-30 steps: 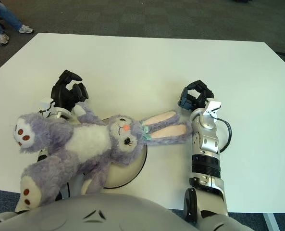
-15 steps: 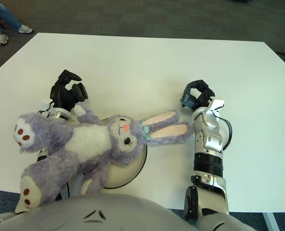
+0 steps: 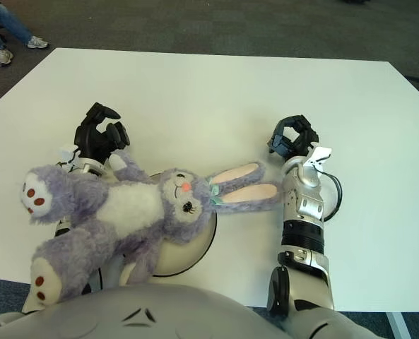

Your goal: Put the doll into the plate.

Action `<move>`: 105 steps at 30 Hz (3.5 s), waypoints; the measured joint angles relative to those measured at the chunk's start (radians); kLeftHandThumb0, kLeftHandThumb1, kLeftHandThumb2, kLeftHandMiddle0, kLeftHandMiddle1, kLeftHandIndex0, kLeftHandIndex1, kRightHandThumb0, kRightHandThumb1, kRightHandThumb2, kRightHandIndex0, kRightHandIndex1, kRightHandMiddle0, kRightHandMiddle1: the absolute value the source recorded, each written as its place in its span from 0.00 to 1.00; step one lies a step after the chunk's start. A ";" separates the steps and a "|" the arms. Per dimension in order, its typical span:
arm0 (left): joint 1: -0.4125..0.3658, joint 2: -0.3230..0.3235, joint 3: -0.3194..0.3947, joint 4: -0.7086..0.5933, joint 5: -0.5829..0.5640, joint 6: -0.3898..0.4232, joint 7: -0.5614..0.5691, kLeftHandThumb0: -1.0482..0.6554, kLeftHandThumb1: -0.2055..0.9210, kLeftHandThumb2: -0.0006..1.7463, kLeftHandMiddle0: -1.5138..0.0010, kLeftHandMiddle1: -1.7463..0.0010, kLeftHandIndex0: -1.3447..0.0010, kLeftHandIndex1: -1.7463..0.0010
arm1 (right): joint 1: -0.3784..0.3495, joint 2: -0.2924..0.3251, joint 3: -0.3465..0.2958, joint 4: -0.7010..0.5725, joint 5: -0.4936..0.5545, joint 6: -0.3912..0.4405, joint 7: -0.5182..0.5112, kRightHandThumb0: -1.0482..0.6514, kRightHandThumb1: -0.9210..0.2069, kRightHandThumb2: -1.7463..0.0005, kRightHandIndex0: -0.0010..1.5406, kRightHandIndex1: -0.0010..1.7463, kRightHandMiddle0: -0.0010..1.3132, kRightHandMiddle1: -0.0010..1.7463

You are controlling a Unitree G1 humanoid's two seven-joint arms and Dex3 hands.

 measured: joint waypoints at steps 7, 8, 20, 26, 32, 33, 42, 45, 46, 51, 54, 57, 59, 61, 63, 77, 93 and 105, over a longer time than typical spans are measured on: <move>0.000 -0.002 0.000 -0.006 0.000 0.002 0.000 0.35 0.55 0.68 0.29 0.00 0.60 0.00 | -0.007 0.010 0.005 0.135 -0.032 -0.288 0.033 0.30 0.64 0.17 0.84 1.00 0.54 1.00; 0.000 -0.003 0.000 -0.010 0.000 0.002 0.000 0.35 0.55 0.68 0.29 0.00 0.61 0.00 | -0.015 0.008 0.005 0.153 -0.031 -0.329 0.047 0.30 0.64 0.16 0.84 1.00 0.54 1.00; 0.008 -0.009 0.000 -0.006 -0.001 0.002 0.000 0.35 0.56 0.68 0.29 0.00 0.61 0.00 | -0.096 -0.015 -0.006 0.367 -0.001 -0.712 0.205 0.31 0.64 0.17 0.85 1.00 0.54 1.00; 0.007 -0.009 0.000 -0.005 0.000 0.002 0.000 0.35 0.56 0.68 0.29 0.00 0.61 0.00 | -0.120 -0.019 -0.021 0.416 0.021 -0.766 0.234 0.31 0.64 0.17 0.85 1.00 0.54 1.00; 0.007 -0.008 0.000 -0.002 0.000 0.001 0.000 0.35 0.56 0.68 0.29 0.00 0.61 0.00 | -0.135 -0.020 -0.029 0.440 0.046 -0.790 0.259 0.30 0.64 0.16 0.85 1.00 0.54 1.00; 0.007 -0.007 0.000 -0.001 0.000 0.001 0.000 0.35 0.56 0.68 0.29 0.00 0.61 0.00 | -0.137 -0.020 -0.030 0.442 0.049 -0.793 0.263 0.30 0.64 0.16 0.85 1.00 0.54 1.00; 0.005 -0.005 0.000 0.007 0.000 -0.005 0.000 0.35 0.56 0.68 0.30 0.00 0.61 0.00 | -0.144 -0.020 -0.034 0.454 0.058 -0.800 0.280 0.30 0.65 0.16 0.84 1.00 0.55 1.00; 0.005 -0.005 0.000 0.009 -0.001 -0.007 0.000 0.35 0.56 0.68 0.30 0.00 0.61 0.00 | -0.145 -0.019 -0.034 0.454 0.057 -0.800 0.281 0.30 0.65 0.16 0.84 1.00 0.55 1.00; 0.004 -0.006 0.000 0.009 -0.001 -0.007 0.000 0.35 0.56 0.68 0.30 0.00 0.61 0.00 | -0.145 -0.019 -0.034 0.454 0.057 -0.800 0.280 0.30 0.65 0.16 0.84 1.00 0.55 1.00; 0.004 -0.006 0.000 0.010 -0.001 -0.007 0.000 0.35 0.56 0.68 0.30 0.00 0.61 0.00 | -0.145 -0.019 -0.034 0.454 0.057 -0.800 0.278 0.30 0.65 0.15 0.84 1.00 0.55 1.00; 0.004 -0.006 0.000 0.010 -0.001 -0.008 0.000 0.36 0.56 0.68 0.30 0.00 0.61 0.00 | -0.145 -0.019 -0.035 0.454 0.057 -0.799 0.278 0.30 0.65 0.15 0.84 1.00 0.55 1.00; 0.004 -0.007 0.000 0.010 -0.001 -0.012 0.000 0.36 0.56 0.68 0.30 0.00 0.61 0.00 | -0.144 -0.020 -0.033 0.454 0.056 -0.795 0.277 0.30 0.65 0.15 0.84 1.00 0.55 1.00; 0.004 -0.007 0.000 0.009 -0.001 -0.013 0.000 0.36 0.56 0.67 0.30 0.00 0.61 0.00 | -0.143 -0.023 -0.029 0.453 0.052 -0.782 0.267 0.30 0.65 0.15 0.84 1.00 0.55 1.00; 0.004 -0.006 -0.001 0.009 -0.001 -0.014 0.000 0.36 0.56 0.67 0.30 0.00 0.61 0.00 | -0.141 -0.026 -0.024 0.450 0.040 -0.756 0.244 0.30 0.66 0.15 0.84 1.00 0.55 1.00; 0.005 -0.007 -0.001 0.009 -0.001 -0.014 0.000 0.36 0.56 0.67 0.30 0.00 0.61 0.00 | -0.137 -0.029 -0.017 0.445 0.027 -0.723 0.222 0.30 0.66 0.15 0.84 1.00 0.55 1.00; 0.004 -0.009 -0.004 0.007 -0.002 -0.015 -0.002 0.36 0.57 0.67 0.30 0.00 0.61 0.00 | -0.083 -0.053 0.044 0.343 -0.113 -0.451 0.008 0.30 0.65 0.16 0.83 1.00 0.55 1.00; 0.005 -0.006 -0.004 0.009 -0.002 -0.015 -0.007 0.36 0.56 0.67 0.29 0.00 0.61 0.00 | -0.041 -0.047 0.061 0.254 -0.114 -0.346 -0.042 0.31 0.61 0.19 0.84 1.00 0.52 1.00; 0.007 -0.004 -0.006 0.008 -0.001 -0.015 -0.007 0.36 0.56 0.67 0.29 0.00 0.61 0.00 | -0.033 -0.044 0.061 0.231 -0.115 -0.330 -0.061 0.31 0.61 0.19 0.84 1.00 0.52 1.00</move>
